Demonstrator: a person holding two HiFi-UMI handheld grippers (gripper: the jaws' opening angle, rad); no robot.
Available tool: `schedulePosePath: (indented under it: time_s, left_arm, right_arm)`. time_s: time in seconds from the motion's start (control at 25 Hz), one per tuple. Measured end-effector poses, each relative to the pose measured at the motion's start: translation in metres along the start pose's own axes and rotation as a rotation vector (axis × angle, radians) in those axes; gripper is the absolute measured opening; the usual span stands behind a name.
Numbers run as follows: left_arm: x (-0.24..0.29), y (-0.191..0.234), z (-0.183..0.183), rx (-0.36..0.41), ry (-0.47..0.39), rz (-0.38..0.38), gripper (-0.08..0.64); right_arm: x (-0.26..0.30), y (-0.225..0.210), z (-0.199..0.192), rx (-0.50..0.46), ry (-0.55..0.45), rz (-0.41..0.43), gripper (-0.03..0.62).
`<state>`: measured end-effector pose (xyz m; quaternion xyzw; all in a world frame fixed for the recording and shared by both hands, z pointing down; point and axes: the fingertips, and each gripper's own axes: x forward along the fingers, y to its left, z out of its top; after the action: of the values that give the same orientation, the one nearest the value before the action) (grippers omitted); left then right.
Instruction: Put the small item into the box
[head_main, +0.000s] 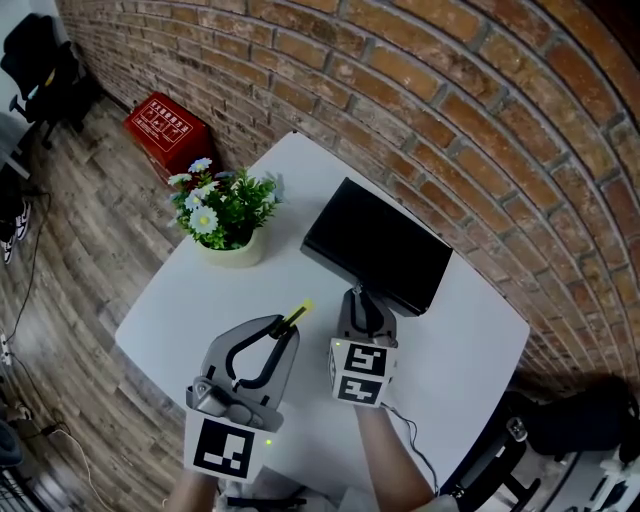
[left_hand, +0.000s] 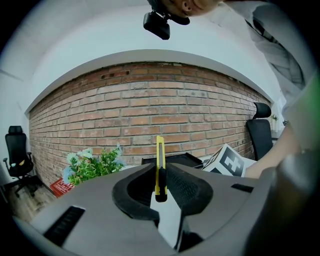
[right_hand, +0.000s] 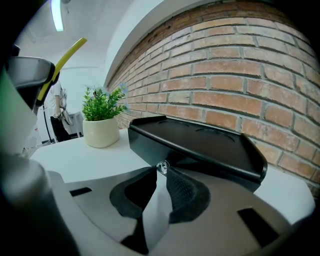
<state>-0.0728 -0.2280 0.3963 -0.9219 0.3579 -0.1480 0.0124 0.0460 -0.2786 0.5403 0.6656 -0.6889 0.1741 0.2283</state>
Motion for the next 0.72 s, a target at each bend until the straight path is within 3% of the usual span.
schedulePosePath:
  time_s: [0.72]
  left_arm:
    - [-0.024, -0.001, 0.004, 0.006, -0.007, 0.041, 0.067]
  right_arm:
    - [-0.022, 0.021, -0.012, -0.016, 0.013, 0.025, 0.081]
